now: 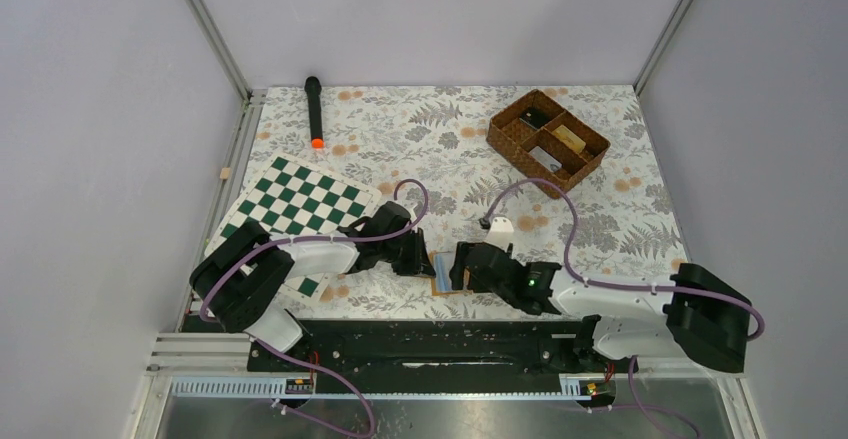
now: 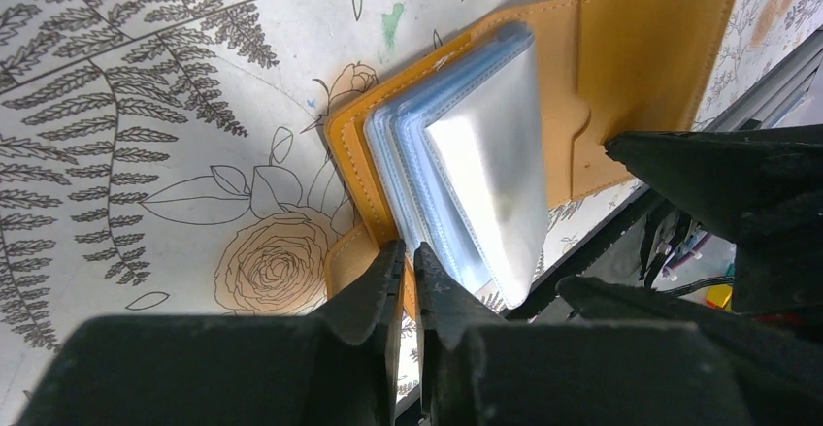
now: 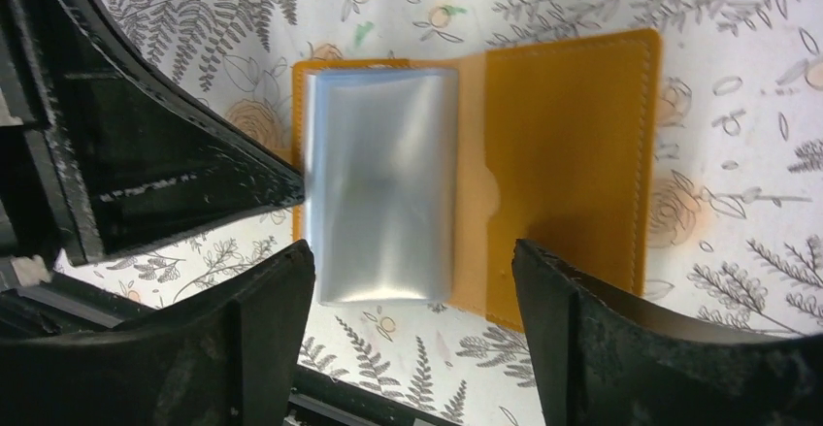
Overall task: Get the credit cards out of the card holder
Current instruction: Open the card holder at the center of the board, then remove the credit card from the card holder.
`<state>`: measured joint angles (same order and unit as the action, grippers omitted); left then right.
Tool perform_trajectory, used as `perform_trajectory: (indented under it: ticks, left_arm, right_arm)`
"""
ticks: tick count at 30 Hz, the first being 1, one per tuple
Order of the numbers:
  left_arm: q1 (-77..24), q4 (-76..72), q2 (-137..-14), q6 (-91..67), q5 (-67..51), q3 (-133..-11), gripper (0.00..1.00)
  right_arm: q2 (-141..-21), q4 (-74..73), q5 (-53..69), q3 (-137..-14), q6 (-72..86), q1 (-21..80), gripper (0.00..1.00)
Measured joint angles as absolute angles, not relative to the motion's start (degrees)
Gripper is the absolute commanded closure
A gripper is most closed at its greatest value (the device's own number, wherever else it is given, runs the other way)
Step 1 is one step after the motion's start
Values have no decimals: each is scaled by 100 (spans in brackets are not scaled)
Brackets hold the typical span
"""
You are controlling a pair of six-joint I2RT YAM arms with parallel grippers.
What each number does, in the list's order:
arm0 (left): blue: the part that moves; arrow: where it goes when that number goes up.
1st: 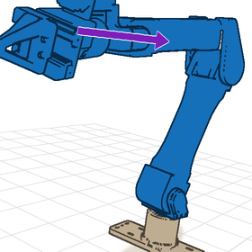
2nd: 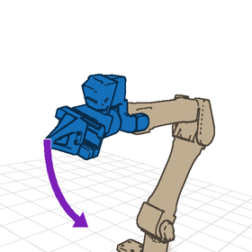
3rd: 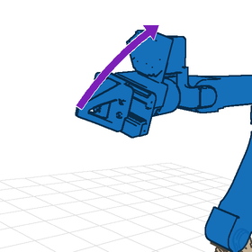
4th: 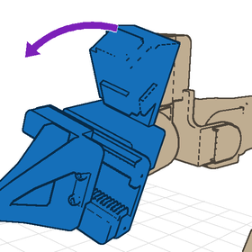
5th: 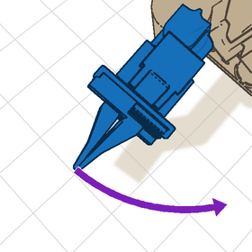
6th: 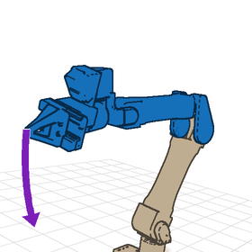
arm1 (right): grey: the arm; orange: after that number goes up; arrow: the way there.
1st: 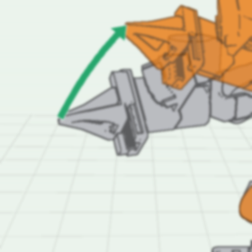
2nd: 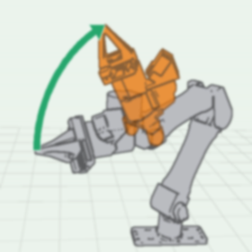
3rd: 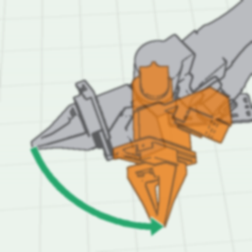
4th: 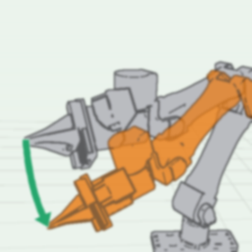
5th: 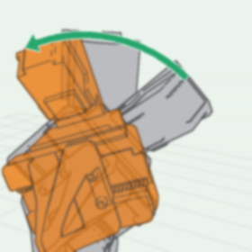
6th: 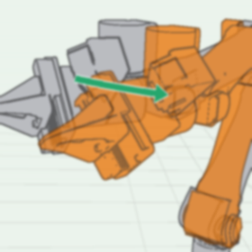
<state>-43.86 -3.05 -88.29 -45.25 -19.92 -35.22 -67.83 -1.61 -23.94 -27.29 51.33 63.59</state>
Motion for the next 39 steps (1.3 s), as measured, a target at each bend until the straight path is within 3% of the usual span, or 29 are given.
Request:
perform_trajectory:
  ticks: [14, 32, 39]
  left_arm:
    - [-4386, -294, -8829, -4574, -1966, -3511, 91]
    - [-4379, -469, -8812, -4661, -1966, -3398, 92]
    - [-4375, -467, -8812, -4661, -1966, -3398, 92]
  right_arm:
    - [-8554, -1173, -2853, -4233, 4764, 6681, 11]
    - [-9063, -1400, -3256, -4517, 4858, 6864, 7]
    - [-9076, -1400, -3258, -4517, 4875, 6864, 13]
